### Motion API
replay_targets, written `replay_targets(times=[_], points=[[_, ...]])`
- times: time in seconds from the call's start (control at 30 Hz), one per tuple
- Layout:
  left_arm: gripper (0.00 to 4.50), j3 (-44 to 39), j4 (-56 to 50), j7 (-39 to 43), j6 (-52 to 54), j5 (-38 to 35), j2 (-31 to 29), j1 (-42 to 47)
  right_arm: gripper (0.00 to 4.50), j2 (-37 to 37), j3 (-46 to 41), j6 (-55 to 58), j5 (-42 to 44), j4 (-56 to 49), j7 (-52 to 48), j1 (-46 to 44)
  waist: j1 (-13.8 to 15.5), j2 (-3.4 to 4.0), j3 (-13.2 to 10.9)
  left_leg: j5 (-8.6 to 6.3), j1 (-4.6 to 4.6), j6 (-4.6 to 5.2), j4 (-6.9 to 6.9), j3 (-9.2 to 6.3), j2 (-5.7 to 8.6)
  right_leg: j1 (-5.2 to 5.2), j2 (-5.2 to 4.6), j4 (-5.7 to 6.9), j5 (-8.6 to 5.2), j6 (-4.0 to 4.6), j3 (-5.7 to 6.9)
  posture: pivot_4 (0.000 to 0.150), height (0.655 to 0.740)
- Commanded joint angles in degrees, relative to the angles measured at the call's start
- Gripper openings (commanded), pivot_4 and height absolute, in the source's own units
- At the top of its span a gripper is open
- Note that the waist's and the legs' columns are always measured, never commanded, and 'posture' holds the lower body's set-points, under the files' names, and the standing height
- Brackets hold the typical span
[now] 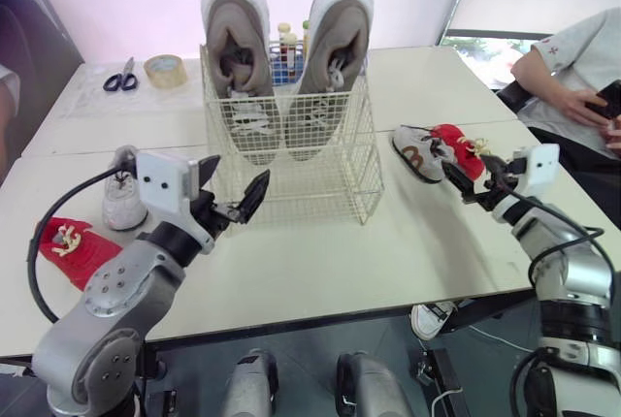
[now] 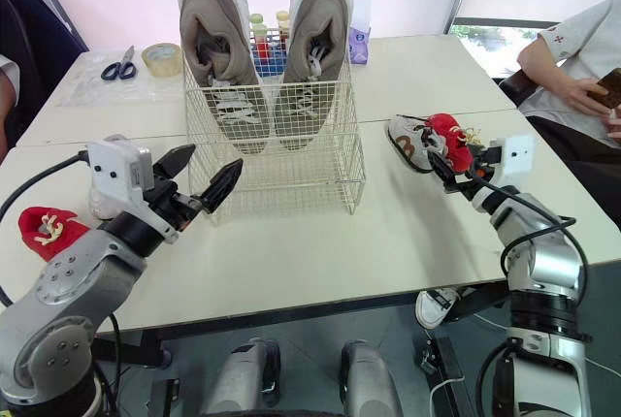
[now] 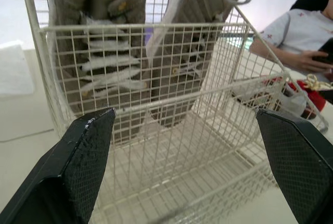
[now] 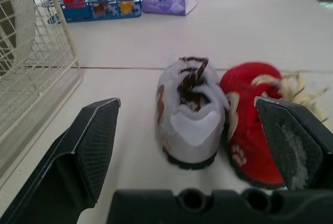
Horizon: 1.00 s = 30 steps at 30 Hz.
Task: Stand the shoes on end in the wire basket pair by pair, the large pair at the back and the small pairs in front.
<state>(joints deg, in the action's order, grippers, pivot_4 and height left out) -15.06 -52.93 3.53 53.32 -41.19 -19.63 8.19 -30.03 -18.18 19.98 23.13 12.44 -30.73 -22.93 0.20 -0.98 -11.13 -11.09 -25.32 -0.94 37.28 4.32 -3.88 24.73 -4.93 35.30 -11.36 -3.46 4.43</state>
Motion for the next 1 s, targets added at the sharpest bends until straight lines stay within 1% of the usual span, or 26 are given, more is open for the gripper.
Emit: replay_targets(times=[0.03, 0.17, 0.27, 0.47, 0.57, 0.63, 0.67, 0.77, 0.8, 0.83, 0.87, 0.9, 0.93, 1.0], points=[[4.42, -0.96, -2.21, -0.52, -1.19, -0.83, -1.17, -0.19, 4.5, 0.42, 0.07, -2.65, -0.35, 2.02, -0.75, -2.11, 0.02, 0.0, 0.0, 0.0, -0.02, 0.0, -0.02, 0.01, 0.0, 0.02, 0.0, -0.04, 0.0, 0.0, 0.0, 0.15, 0.74], [4.42, -1.13, -1.48, -0.6, -1.83, -0.9, -2.33, -0.43, 4.5, 0.99, 0.68, -4.89, -0.96, 7.34, -1.38, -4.3, 0.05, 0.0, 0.0, -0.03, -0.03, -0.05, -0.03, 0.01, 0.01, 0.02, 0.0, -0.08, 0.0, 0.0, 0.0, 0.15, 0.74], [4.42, -0.94, -1.36, -0.97, -2.16, -0.87, -2.73, -0.25, 4.5, 1.7, 0.99, -8.06, -2.35, 13.94, -0.94, -7.37, 0.01, 0.0, 0.0, -0.05, -0.03, -0.09, -0.04, 0.01, 0.01, 0.02, 0.0, -0.12, 0.0, 0.0, 0.0, 0.15, 0.74], [4.42, -1.0, -0.97, -1.55, -2.59, -0.68, -3.84, 0.42, 4.5, 2.38, 1.65, -16.99, -6.07, 33.29, -0.14, -15.92, -0.59, 0.01, -0.01, -0.04, -0.04, -0.07, -0.09, 0.01, 0.02, 0.02, 0.0, -0.15, 0.0, 0.01, 0.0, 0.15, 0.74], [4.42, -1.01, -0.84, -1.73, -2.8, -0.51, -4.32, 0.38, 4.5, 2.53, 1.96, -20.82, -7.3, 41.18, -0.29, -19.47, -1.03, 0.01, -0.01, 0.01, -0.04, 0.02, -0.09, 0.02, 0.03, 0.01, 0.0, -0.17, 0.0, 0.0, -0.01, 0.15, 0.74], [4.5, -0.96, -0.84, -1.89, -2.85, -0.48, -4.56, 0.33, 3.96, 2.77, 2.25, -23.1, -8.27, 45.66, -0.16, -21.22, -1.05, 0.01, -0.01, 0.02, -0.03, 0.04, -0.09, 0.01, 0.03, 0.0, 0.0, -0.18, 0.0, 0.0, -0.01, 0.15, 0.74], [4.5, -0.96, -0.87, -1.97, -2.86, -0.49, -4.61, 0.28, 3.6, 2.91, 2.32, -23.96, -8.62, 47.36, -0.18, -21.84, -1.02, 0.01, -0.01, 0.03, -0.03, 0.05, -0.1, 0.01, 0.03, 0.0, 0.0, -0.18, 0.01, 0.0, -0.01, 0.15, 0.74], [4.5, -1.01, -0.93, -2.18, -2.74, -0.47, -4.88, 0.15, 2.13, 3.28, 2.74, -25.79, -9.67, 50.13, -0.33, -22.91, -1.06, 0.01, -0.01, 0.03, -0.03, 0.06, -0.1, 0.01, 0.03, 0.0, 0.0, -0.18, 0.01, 0.0, -0.01, 0.15, 0.74], [4.5, -1.05, -0.91, -2.26, -2.71, -0.47, -4.99, 0.16, 1.74, 3.42, 2.86, -26.27, -9.94, 50.51, -0.42, -23.08, -1.04, 0.01, -0.01, 0.03, -0.03, 0.06, -0.09, 0.01, 0.03, -0.01, 0.0, -0.18, 0.01, 0.0, -0.01, 0.15, 0.74], [4.5, -1.1, -0.8, -2.35, -2.71, -0.5, -5.13, 0.25, 1.17, 3.58, 2.98, -26.76, -10.22, 50.78, -0.44, -23.24, -1.04, 0.01, -0.01, 0.03, -0.03, 0.05, -0.09, 0.01, 0.03, -0.02, 0.0, -0.18, 0.01, 0.0, -0.01, 0.15, 0.74], [4.5, -1.09, -0.71, -2.51, -2.68, -0.58, -5.21, 0.42, 0.91, 3.73, 2.84, -27.23, -10.26, 50.91, -0.19, -23.41, -1.04, 0.01, -0.01, 0.03, -0.03, 0.05, -0.09, 0.01, 0.03, -0.02, 0.0, -0.18, 0.01, 0.0, -0.01, 0.15, 0.74], [4.5, -1.12, -0.64, -2.74, -2.58, -0.77, -5.24, 0.69, 0.41, 3.72, 2.72, -27.84, -10.28, 50.7, -0.07, -23.58, -1.05, 0.01, -0.01, 0.03, -0.03, 0.04, -0.09, 0.0, 0.03, -0.02, 0.0, -0.18, 0.01, 0.0, -0.01, 0.15, 0.74], [4.5, -1.39, -0.46, -2.88, -2.43, -1.28, -5.24, 1.04, 0.26, 3.64, 2.73, -28.49, -10.34, 50.19, -0.16, -23.74, -1.05, 0.01, -0.01, 0.03, -0.03, 0.05, -0.1, 0.0, 0.02, -0.01, 0.0, -0.18, 0.01, 0.0, -0.01, 0.15, 0.74], [4.5, -3.65, 0.31, -3.17, -1.95, -4.93, -4.9, 2.11, 0.26, 3.3, 2.68, -29.52, -10.11, 47.66, -0.8, -24.1, -1.06, 0.02, -0.01, 0.03, -0.03, 0.04, -0.12, 0.0, 0.03, 0.01, 0.0, -0.18, 0.01, 0.0, -0.01, 0.15, 0.74]])
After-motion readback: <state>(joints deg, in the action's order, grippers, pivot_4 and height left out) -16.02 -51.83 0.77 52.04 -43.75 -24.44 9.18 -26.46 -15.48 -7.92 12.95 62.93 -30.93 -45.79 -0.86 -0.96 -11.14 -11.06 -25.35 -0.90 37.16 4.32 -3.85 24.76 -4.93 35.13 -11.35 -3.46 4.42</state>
